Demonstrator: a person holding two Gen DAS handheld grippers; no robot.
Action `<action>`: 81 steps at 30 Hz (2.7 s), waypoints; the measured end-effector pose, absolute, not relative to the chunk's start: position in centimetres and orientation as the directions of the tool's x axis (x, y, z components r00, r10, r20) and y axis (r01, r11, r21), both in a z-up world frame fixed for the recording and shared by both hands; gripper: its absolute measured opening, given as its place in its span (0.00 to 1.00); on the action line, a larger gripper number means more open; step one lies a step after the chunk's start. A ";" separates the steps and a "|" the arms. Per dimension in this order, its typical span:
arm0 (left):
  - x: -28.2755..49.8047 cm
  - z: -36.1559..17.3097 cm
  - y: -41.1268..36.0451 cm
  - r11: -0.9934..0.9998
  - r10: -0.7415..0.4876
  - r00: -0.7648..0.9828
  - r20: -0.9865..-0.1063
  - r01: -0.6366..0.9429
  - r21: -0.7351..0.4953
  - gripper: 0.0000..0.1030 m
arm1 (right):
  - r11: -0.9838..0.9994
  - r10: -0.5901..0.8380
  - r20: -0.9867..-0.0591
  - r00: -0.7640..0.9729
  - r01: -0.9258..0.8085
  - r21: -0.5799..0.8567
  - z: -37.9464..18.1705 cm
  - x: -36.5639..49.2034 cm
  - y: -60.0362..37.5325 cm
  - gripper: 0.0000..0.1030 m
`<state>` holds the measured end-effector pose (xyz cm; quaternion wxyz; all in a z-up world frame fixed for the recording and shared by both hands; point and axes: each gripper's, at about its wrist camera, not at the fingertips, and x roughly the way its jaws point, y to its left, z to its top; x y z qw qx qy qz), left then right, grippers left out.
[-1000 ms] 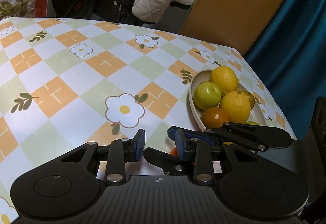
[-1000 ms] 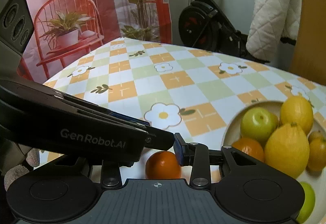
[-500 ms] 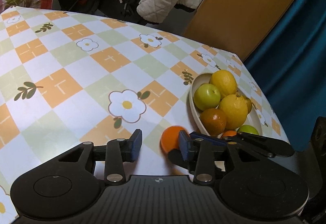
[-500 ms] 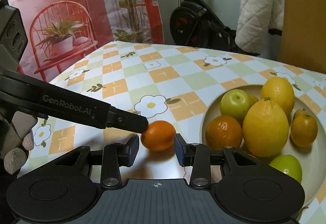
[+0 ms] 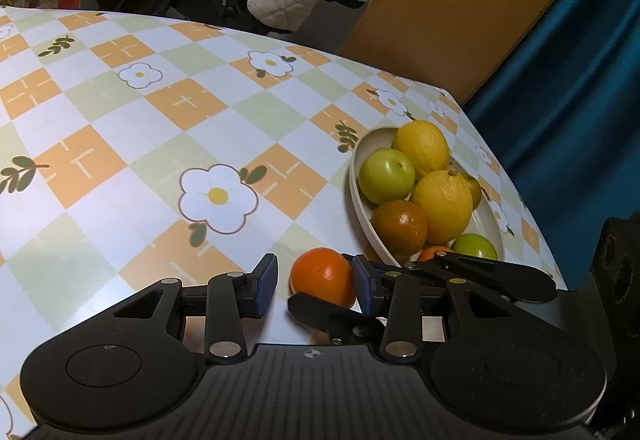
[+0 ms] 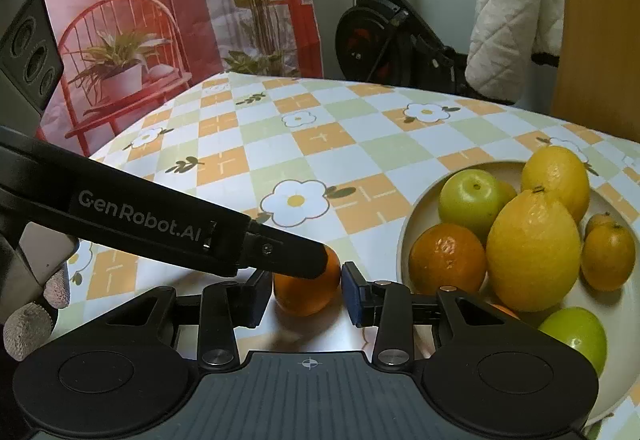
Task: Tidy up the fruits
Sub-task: 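Close the left gripper on the tangerine and lift it, then carry the tangerine onto the beige plate and open the left gripper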
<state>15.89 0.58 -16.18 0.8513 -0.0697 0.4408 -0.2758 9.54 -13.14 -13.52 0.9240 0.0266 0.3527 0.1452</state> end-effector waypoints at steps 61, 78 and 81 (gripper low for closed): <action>14.2 -13.1 -19.1 0.692 -0.524 0.397 -0.753 0.714 -0.106 0.38 | 0.959 0.086 -0.515 0.853 0.070 0.275 -13.2 4.8 -31.3 0.32; 14.7 -14.1 -20.0 0.705 -0.494 0.395 -0.774 0.704 -0.091 0.38 | 0.951 0.082 -0.563 0.822 0.103 0.290 -14.1 5.6 -31.4 0.32; 14.8 -14.2 -20.0 0.706 -0.494 0.395 -0.775 0.702 -0.092 0.38 | 0.952 0.081 -0.568 0.819 0.106 0.288 -14.1 5.8 -31.5 0.32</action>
